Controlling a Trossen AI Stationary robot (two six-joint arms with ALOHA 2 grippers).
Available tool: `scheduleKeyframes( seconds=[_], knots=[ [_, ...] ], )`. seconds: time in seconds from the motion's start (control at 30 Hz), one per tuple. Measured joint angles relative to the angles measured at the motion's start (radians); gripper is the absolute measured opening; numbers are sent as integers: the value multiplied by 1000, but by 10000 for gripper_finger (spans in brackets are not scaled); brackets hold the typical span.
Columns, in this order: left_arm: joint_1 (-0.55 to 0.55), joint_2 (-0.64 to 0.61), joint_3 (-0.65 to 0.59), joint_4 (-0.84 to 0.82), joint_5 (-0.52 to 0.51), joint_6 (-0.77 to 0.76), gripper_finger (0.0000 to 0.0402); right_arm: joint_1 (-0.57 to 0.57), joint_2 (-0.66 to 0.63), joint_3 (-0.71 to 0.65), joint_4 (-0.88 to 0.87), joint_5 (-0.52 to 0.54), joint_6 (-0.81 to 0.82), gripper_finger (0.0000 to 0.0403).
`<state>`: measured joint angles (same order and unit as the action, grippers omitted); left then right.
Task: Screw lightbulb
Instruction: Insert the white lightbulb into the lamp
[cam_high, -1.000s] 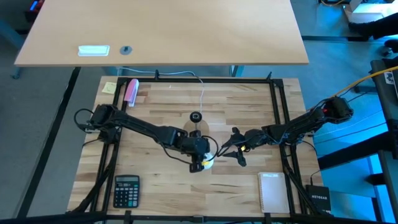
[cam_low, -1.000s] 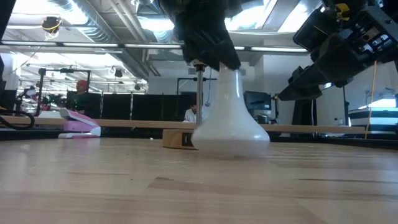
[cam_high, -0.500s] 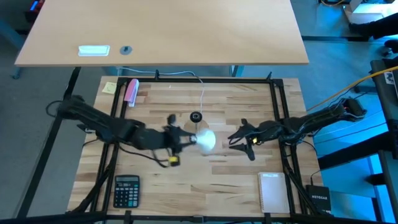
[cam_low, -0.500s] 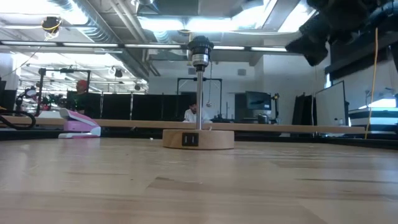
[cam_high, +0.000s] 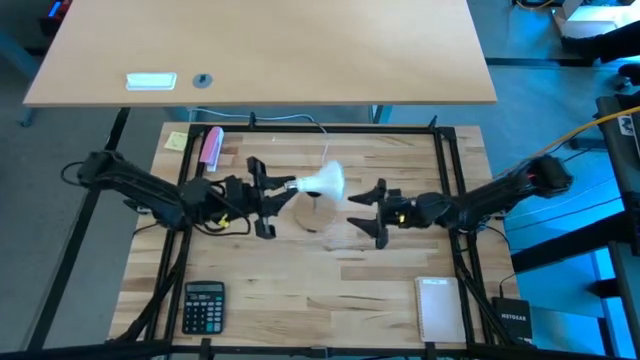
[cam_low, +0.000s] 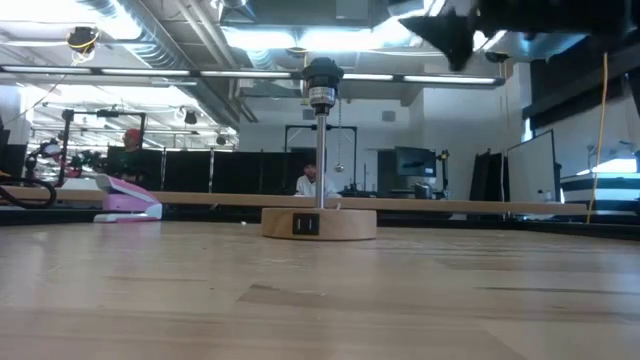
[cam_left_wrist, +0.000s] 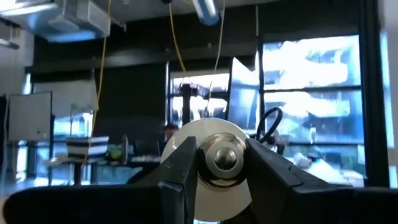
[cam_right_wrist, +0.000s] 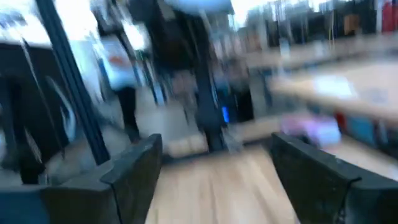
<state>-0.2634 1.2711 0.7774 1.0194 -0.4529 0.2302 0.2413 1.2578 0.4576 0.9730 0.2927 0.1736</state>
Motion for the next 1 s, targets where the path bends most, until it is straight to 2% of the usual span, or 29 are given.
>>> scheduleKeyframes(
  seconds=[0.07,0.13,0.3,0.43,0.63,0.8,1.0],
  knots=[
    [24,37,-5,57,40,-11,94,-17,98,1,225,-23,-32,310],
    [47,67,-5,99,84,-37,94,-39,190,7,376,-32,-41,310],
    [74,132,-4,135,120,-97,94,-79,344,82,512,-103,-25,295],
    [72,152,-4,124,121,-124,94,-78,357,131,523,-128,-69,277],
    [40,148,-3,61,114,-147,94,-78,253,121,490,-76,-125,246],
    [30,147,-2,-28,109,-188,94,-77,173,136,361,-78,-141,221],
    [39,147,-3,-85,118,-216,94,-77,165,188,239,-79,-155,212]
  ],
)
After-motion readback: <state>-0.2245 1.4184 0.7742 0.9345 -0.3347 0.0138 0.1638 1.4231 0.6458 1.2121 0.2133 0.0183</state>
